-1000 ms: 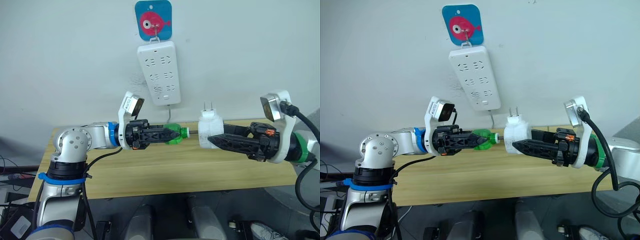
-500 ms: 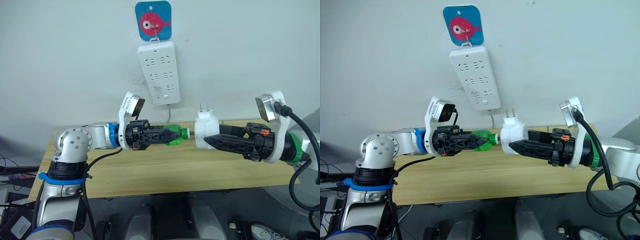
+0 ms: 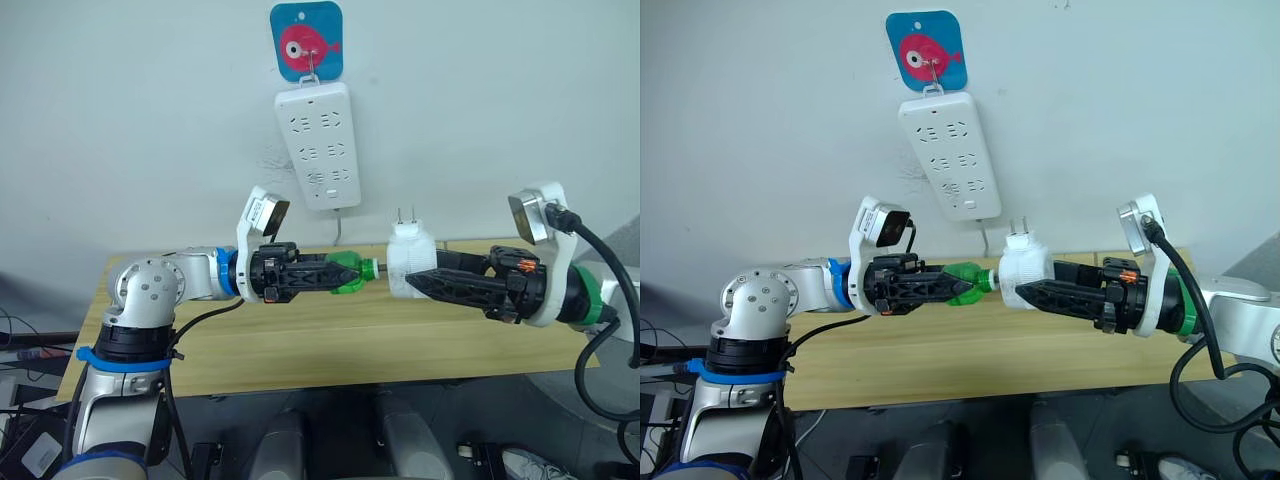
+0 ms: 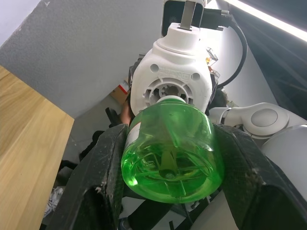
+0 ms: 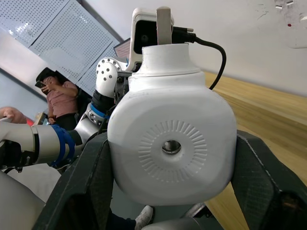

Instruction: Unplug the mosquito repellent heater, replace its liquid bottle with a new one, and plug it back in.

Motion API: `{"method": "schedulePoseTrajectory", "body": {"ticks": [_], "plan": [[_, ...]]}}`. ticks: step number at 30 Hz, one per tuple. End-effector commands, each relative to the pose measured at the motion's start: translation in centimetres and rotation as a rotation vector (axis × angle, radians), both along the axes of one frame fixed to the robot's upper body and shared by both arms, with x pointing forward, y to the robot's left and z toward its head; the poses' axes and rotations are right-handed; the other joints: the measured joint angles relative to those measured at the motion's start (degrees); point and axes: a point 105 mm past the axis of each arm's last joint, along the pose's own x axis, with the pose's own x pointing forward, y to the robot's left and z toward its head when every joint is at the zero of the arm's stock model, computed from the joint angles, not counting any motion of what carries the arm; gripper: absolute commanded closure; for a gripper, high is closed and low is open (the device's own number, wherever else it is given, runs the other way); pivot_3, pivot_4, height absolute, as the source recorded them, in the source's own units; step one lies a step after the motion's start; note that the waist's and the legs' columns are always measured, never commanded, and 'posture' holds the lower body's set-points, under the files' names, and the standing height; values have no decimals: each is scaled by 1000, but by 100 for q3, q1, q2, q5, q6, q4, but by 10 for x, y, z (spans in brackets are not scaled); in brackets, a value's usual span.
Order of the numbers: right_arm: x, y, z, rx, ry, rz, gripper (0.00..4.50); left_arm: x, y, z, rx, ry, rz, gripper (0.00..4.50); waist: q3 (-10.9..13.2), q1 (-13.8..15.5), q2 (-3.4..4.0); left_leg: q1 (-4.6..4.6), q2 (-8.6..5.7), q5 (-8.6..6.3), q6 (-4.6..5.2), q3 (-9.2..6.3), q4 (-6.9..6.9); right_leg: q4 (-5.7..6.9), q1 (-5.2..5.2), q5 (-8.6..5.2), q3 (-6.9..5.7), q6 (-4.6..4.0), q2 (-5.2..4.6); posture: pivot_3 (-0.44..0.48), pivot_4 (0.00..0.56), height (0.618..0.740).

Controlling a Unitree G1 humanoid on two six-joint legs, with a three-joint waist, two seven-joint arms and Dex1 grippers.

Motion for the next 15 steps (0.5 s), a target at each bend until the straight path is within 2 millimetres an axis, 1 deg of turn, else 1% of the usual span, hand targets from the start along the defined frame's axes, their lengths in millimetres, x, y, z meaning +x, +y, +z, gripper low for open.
{"method": "schedulePoseTrajectory", "body": {"ticks": [1,6,10,15], "plan": [[-14,11,10,25,-39,78,1550,-10,-9,5,2,-49,-66,2138,0,0,0,0,0,0,0,0,0,0,0,0,0,0,0,-172,169,740],[-12,12,7,13,-37,72,1550,-11,-9,4,8,-57,-71,2138,0,-1,0,0,0,0,0,-1,0,0,0,0,0,0,0,-172,170,740],[-14,16,5,9,-36,93,1550,-8,-11,5,2,-64,-59,2138,-1,0,0,1,0,0,0,0,0,1,0,0,0,0,0,-170,169,740],[-14,21,1,-15,-42,98,1550,-10,-12,5,0,-69,-69,2138,-1,0,0,1,0,0,0,-2,0,2,0,0,-1,0,0,-170,168,740]]}}
